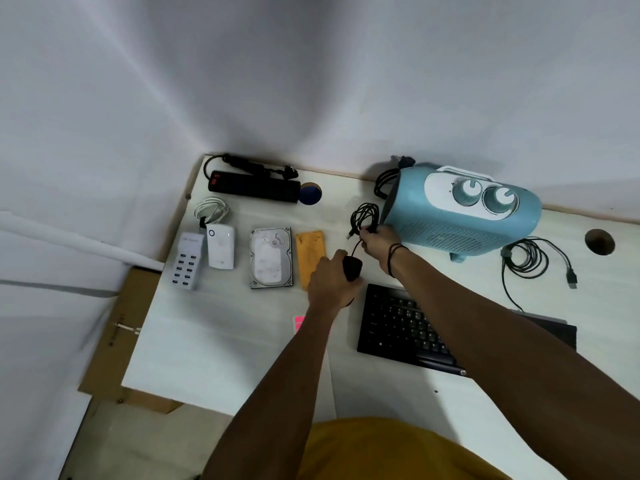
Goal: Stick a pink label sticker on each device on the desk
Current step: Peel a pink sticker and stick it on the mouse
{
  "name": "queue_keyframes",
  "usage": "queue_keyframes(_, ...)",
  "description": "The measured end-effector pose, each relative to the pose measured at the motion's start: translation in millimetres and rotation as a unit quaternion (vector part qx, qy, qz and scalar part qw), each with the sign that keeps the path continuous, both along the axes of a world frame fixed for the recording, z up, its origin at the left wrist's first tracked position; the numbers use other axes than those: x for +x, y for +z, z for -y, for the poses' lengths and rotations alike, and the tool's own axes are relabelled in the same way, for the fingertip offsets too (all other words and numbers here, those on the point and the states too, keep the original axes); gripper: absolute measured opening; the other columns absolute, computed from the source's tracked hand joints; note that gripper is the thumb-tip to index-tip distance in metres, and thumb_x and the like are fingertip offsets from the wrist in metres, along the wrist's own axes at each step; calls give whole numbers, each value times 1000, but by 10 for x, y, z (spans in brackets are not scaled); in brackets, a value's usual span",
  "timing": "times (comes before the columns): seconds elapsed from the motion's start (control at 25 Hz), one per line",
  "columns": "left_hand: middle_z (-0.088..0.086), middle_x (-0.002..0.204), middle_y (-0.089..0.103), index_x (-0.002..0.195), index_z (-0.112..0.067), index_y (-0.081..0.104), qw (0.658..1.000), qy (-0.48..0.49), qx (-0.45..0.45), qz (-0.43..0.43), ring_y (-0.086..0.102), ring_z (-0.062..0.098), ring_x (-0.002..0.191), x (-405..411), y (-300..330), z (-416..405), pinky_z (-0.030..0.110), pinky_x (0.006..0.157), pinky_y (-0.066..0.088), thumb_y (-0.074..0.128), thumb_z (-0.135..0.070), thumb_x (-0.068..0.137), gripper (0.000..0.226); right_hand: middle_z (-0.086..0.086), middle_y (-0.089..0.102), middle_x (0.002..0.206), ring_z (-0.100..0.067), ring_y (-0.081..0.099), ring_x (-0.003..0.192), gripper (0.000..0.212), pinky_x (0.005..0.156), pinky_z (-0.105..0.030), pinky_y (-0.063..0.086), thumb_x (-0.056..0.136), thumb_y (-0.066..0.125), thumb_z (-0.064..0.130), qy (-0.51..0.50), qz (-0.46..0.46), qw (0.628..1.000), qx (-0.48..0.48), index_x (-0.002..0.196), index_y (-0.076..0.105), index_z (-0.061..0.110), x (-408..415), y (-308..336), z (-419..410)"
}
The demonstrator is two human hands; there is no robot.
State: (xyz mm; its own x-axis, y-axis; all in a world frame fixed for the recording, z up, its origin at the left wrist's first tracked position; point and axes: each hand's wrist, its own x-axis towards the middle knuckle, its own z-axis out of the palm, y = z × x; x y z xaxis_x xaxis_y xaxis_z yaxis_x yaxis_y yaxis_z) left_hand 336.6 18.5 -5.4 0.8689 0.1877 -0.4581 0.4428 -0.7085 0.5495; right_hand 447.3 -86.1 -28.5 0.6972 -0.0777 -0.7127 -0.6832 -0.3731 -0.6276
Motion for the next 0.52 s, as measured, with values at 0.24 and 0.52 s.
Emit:
queue_keyframes(0.24, 12, 114, 57, 127, -18, 51, 995, 8, 96, -5, 65, 33, 100, 118, -124, 225, 39, 74, 54, 73, -41, 85, 52, -3, 61, 89, -16, 54, 70, 13, 64, -32, 46, 91, 54, 16, -21, -38, 999, 15, 96, 65, 17, 122, -367, -156)
queue_keyframes(0.52, 12, 118, 59, 131, -17, 46, 990, -13, 136, -31, 65, 32, 105, 130, -155, 269, 39, 77, 53, 72, -48, 85, 61, -9, 55, 91, -22, 52, 83, 11, 73, -30, 41, 94, 55, 21, -20, -29, 999, -28, 93, 59, 11, -11, -310, 29)
